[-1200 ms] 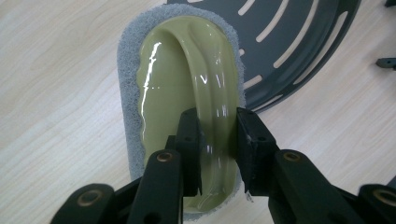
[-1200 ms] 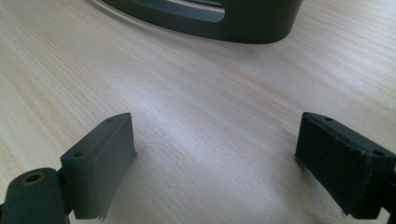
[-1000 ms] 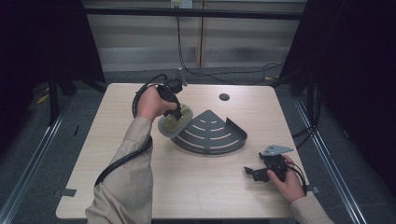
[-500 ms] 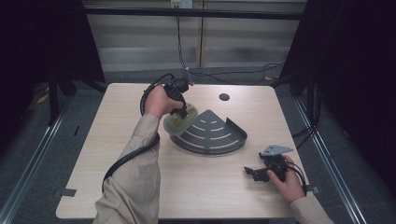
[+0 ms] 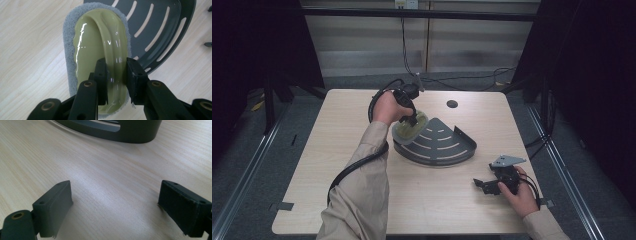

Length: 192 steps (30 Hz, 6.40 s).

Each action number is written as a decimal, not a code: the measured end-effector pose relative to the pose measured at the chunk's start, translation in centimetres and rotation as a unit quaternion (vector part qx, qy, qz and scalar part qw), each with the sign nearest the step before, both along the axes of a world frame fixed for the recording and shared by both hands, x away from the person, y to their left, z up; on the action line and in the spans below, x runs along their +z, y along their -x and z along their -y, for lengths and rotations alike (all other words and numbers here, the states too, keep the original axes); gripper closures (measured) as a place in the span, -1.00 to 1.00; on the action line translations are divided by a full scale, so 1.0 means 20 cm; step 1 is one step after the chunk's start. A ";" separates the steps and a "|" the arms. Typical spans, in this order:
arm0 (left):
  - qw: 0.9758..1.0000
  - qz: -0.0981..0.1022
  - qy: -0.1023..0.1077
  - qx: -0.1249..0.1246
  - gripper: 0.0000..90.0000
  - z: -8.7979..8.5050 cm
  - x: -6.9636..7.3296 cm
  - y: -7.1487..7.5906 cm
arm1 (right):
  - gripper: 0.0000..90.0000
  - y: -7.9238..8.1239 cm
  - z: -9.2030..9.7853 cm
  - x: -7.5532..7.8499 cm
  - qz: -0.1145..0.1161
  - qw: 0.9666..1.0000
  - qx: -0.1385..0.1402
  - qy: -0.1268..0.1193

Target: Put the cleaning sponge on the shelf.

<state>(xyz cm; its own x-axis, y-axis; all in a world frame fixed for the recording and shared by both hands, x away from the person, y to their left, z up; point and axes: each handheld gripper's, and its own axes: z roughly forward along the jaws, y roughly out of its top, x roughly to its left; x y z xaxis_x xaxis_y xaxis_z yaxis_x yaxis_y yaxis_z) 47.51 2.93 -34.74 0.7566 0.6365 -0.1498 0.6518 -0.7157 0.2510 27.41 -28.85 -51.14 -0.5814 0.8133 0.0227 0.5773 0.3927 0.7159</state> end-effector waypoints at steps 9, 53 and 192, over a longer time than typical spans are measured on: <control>1.000 -0.001 0.001 -0.005 0.61 0.06 -0.04 -0.01 | -0.75 0.00 0.00 0.00 0.000 1.000 0.000 0.000; 1.000 -0.019 0.002 -0.006 0.59 0.14 -0.28 -0.05 | -0.75 0.00 0.00 0.00 0.001 1.000 0.000 -0.001; 0.997 0.025 0.022 0.066 -0.59 -0.35 -0.18 0.17 | -0.75 0.00 0.00 0.00 0.001 1.000 0.000 0.000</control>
<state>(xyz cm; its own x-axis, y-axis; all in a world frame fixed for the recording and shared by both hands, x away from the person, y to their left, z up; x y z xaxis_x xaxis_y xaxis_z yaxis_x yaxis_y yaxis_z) 44.14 9.85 -38.39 0.6735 0.7248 -0.1450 0.7258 -0.6115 0.3150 27.41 -28.84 -51.17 -0.5808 0.8138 0.0219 0.5758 0.3917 0.7176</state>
